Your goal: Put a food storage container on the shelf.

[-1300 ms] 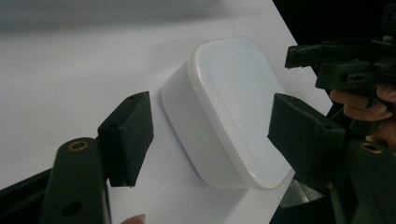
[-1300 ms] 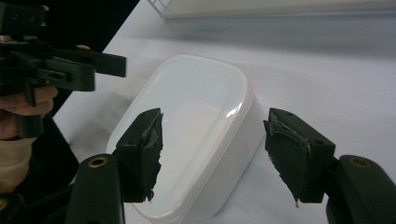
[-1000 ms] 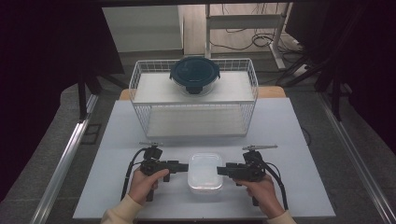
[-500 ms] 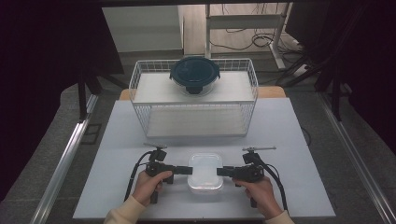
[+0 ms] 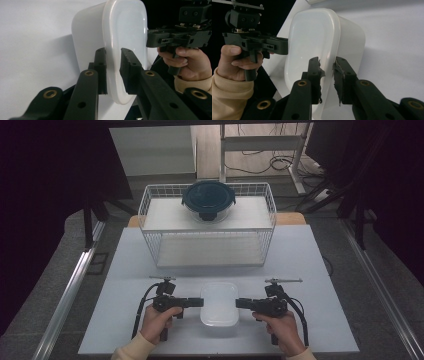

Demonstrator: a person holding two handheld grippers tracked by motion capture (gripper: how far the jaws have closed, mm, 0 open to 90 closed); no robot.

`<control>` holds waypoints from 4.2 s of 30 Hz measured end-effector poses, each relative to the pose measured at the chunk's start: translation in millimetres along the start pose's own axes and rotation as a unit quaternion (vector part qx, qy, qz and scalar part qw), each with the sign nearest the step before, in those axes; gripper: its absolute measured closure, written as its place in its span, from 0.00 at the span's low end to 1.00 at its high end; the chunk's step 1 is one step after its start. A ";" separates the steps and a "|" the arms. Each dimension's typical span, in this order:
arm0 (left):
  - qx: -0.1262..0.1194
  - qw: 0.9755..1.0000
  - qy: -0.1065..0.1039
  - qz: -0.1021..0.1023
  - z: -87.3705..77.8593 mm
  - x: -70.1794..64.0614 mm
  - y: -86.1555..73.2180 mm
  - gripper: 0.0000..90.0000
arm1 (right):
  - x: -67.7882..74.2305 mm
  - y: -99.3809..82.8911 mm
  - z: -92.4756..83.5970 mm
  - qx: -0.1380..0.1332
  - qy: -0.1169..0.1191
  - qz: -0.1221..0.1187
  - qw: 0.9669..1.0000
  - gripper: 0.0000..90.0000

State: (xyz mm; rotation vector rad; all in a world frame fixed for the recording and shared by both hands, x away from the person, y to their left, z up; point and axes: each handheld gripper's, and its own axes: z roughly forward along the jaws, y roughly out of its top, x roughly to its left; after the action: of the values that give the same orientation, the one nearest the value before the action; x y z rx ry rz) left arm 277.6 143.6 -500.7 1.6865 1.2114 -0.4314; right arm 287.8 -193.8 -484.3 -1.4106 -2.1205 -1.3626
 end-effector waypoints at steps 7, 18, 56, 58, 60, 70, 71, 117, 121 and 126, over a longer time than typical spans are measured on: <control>-0.008 1.000 0.011 0.023 -4.6 -7.4 -0.6 0.89 | 2.7 -0.1 -2.0 -0.006 -0.003 -0.016 1.000 0.88; -0.028 0.998 0.017 0.062 -22.6 -23.8 5.4 0.89 | 22.1 7.5 -11.2 -0.024 0.006 -0.056 0.998 0.89; -0.105 0.982 0.029 0.154 -85.0 -94.2 87.0 0.88 | 100.0 100.7 -58.6 -0.097 0.008 -0.179 0.979 0.89; -0.108 0.981 0.030 0.158 -88.4 -98.0 92.7 0.88 | 105.0 106.9 -61.6 -0.100 0.006 -0.186 0.978 0.89; -0.106 0.981 0.031 0.160 -90.5 -100.8 99.3 0.88 | 107.8 112.2 -63.8 -0.101 0.005 -0.188 0.977 0.89; -0.112 0.978 0.036 0.173 -103.3 -116.5 131.2 0.88 | 122.3 144.3 -75.4 -0.109 0.004 -0.196 0.974 0.89; -0.112 0.978 0.036 0.173 -103.3 -116.5 131.2 0.88 | 122.3 144.3 -75.4 -0.109 0.004 -0.196 0.974 0.89; -0.130 0.980 0.039 0.146 -141.4 -133.9 238.9 0.87 | 154.0 264.9 -81.6 -0.104 0.002 -0.185 0.977 0.89; -0.120 0.985 0.035 0.122 -136.0 -121.2 253.4 0.87 | 143.7 277.5 -73.4 -0.099 -0.001 -0.166 0.981 0.89; -0.112 0.988 0.040 0.096 -127.5 -105.7 264.8 0.87 | 130.0 288.2 -60.5 -0.089 -0.006 -0.138 0.986 0.88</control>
State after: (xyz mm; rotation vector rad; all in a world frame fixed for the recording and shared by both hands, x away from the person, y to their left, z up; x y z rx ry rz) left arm 429.4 190.9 -231.9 1.6194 1.0980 -0.1052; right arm 444.1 -139.4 -208.2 -1.2194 -2.3196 -1.6856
